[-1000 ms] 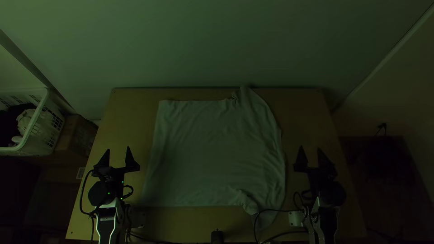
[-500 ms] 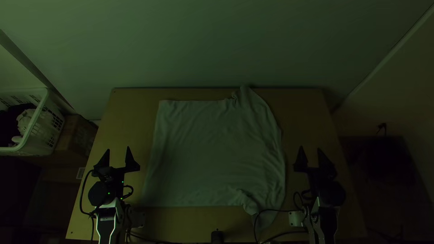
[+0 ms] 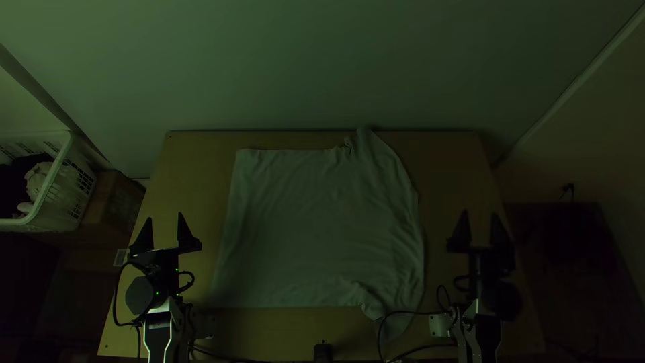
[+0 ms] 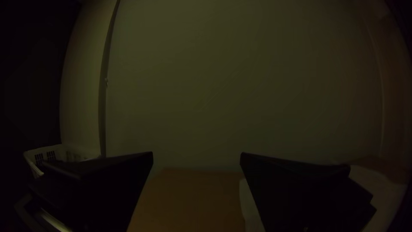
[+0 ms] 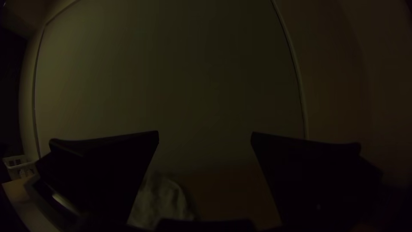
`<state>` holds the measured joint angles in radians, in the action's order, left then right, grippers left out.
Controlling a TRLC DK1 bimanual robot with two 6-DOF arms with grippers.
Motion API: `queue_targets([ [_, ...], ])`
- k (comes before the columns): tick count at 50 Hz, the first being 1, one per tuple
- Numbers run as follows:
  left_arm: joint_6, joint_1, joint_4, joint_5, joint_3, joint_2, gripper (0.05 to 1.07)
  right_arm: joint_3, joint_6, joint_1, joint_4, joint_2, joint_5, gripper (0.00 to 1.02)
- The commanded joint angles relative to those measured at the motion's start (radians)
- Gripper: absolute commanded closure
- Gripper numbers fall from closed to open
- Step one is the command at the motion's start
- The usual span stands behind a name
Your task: Fold the t-shirt
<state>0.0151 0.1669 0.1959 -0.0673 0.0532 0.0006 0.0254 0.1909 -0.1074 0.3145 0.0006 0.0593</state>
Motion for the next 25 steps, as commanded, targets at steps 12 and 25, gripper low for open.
queue_targets([
  [12,0.006,-0.015,0.148,0.012,0.112,0.024,0.10,0.169,-0.079,-0.034,0.123,0.042,-0.015,0.04],
  [25,-0.006,-0.009,0.223,0.012,0.254,0.253,0.10,0.329,-0.090,-0.034,0.170,0.289,-0.015,0.04],
])
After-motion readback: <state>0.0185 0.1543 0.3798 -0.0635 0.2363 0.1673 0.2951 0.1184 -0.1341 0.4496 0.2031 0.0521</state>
